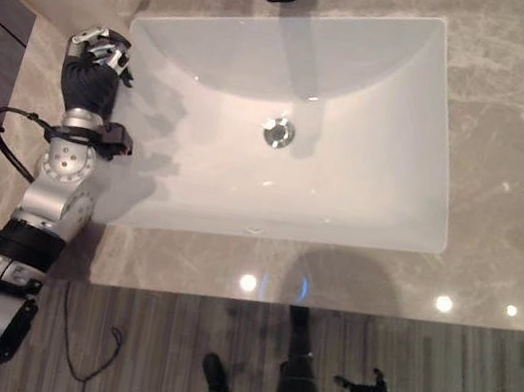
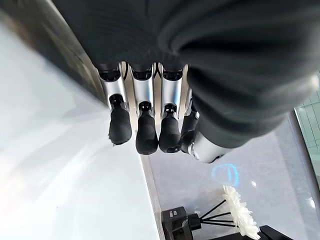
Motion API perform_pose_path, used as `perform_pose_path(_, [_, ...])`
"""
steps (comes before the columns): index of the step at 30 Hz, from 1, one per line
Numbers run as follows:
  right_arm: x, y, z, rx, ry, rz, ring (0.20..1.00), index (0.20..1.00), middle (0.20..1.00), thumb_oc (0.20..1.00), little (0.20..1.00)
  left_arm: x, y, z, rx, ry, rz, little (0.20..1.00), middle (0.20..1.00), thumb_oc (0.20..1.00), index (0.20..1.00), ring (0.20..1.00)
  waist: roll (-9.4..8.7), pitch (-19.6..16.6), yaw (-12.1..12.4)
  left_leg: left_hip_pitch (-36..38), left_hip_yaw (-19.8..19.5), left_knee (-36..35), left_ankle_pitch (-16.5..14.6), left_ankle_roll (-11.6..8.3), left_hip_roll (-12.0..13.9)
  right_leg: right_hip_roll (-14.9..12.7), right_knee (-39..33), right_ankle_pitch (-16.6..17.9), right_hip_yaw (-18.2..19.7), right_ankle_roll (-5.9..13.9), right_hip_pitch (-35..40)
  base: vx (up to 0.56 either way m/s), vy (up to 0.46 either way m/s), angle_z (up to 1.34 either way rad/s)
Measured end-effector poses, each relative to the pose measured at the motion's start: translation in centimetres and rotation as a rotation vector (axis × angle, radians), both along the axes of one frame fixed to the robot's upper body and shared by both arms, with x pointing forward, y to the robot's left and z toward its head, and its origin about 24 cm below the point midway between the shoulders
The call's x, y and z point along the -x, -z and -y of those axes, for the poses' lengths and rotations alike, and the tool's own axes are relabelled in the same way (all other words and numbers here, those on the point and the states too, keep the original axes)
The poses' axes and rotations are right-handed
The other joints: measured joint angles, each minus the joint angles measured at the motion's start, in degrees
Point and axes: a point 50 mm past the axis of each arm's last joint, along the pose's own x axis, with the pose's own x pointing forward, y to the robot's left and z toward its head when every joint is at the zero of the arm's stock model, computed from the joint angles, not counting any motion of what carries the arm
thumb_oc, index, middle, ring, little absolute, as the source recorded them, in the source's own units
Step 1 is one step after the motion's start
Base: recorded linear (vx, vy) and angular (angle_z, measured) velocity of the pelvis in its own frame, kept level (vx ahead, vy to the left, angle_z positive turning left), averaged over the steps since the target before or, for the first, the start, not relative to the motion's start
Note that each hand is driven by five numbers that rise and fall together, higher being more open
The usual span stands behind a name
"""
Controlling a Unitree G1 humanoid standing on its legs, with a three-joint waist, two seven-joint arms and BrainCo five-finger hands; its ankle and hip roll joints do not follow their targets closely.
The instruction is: Put brush and paste in cup on sink, flatten towel.
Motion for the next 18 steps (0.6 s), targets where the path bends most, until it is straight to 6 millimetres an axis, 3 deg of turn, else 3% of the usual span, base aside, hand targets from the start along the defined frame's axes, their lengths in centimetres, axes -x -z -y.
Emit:
perform_pose_path(4, [0.2,0.1,-0.1,0.002,-0.007,-0.009,1.0,1.0,1.0,1.0,1.0,-0.5,-0.1,-1.1,-0.006,-0.044,-0.022,0.2,0.2,0.2,0.2,0.2,-0.11,0.04,-0.41,0.03,0.0,-0.02,-0.11,-0.17,0.08,0.07,0.0,-0.06,0.06,-0.08,-0.01,0.0,0.0,0.0])
perform_pose_path(9, [0.1,0.1,-0.3,0.002,-0.018,-0.012,1.0,1.0,1.0,1.0,1.0,-0.8,-0.7,-0.9,-0.005,-0.048,-0.018,0.2,0.2,0.2,0.2,0.2,-0.49,-0.08,-0.36,0.07,0.03,0.0,-0.13,-0.25,-0.02,0.04,0.0,0.0,0.12,-0.03,0.0,0.0,0.0,0.0])
perform_pose_path(14, [-0.3,0.0,-0.5,-0.004,-0.031,-0.001,1.0,1.0,1.0,1.0,1.0,0.2,-0.3,-0.5,-0.013,0.028,-0.004,0.2,0.2,0.2,0.2,0.2,-0.74,-0.2,-0.22,0.29,0.24,0.02,-0.13,-0.25,-0.15,0.03,0.02,0.15,0.32,-0.21,0.07,0.0,0.005,-0.02])
perform_pose_path(18, [0.2,0.3,-0.4,-0.002,-0.025,-0.025,1.0,1.0,1.0,1.0,1.0,1.7,1.6,-0.8,-0.058,0.087,-0.02,0.2,0.2,0.2,0.2,0.2,-0.84,-0.25,-0.06,1.33,0.26,0.02,-0.13,-0.25,-0.06,0.19,0.01,-0.02,0.61,-0.15,0.98,0.0,0.0,-0.04])
